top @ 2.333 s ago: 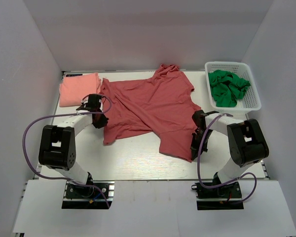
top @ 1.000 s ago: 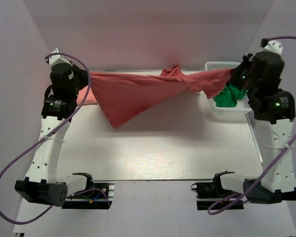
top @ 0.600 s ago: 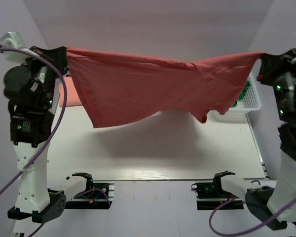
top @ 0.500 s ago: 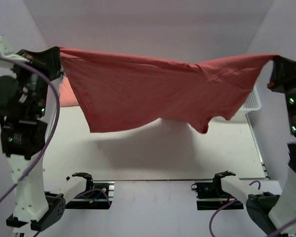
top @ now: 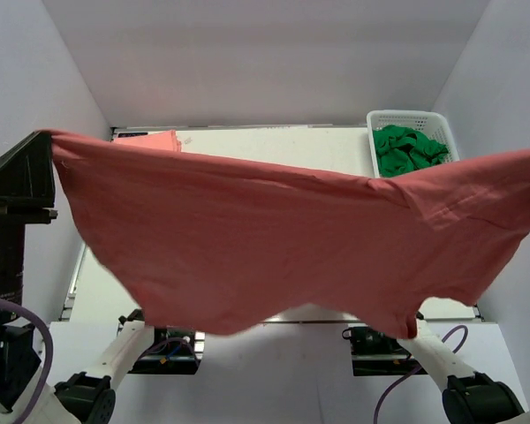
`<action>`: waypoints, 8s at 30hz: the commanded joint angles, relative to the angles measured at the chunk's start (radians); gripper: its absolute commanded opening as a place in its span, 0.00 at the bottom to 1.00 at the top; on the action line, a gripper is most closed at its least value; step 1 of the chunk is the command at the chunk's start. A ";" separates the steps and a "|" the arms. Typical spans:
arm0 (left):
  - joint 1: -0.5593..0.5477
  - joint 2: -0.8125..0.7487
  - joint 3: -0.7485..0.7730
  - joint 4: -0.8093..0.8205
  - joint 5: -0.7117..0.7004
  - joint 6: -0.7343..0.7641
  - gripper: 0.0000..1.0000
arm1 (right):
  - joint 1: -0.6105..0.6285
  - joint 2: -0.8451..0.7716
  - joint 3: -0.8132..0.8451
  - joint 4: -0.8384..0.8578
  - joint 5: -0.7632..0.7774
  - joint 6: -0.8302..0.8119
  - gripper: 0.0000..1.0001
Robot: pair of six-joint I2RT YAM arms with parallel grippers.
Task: Fold and stack the t-shirts
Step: Flatten out the tshirt
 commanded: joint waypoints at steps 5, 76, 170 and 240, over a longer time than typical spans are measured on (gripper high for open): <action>-0.001 0.050 -0.145 -0.038 -0.017 0.004 0.00 | -0.003 0.045 -0.139 0.125 0.003 -0.028 0.00; -0.042 0.816 -0.944 0.373 0.096 -0.129 1.00 | 0.099 0.678 -1.205 0.363 -0.273 0.354 0.90; -0.164 0.562 -0.920 0.012 -0.127 -0.069 1.00 | 0.708 0.574 -1.236 -0.042 0.028 -0.005 0.90; -0.164 0.757 -0.939 0.011 -0.026 -0.077 1.00 | 0.480 0.474 -1.288 0.090 -0.328 -0.086 0.90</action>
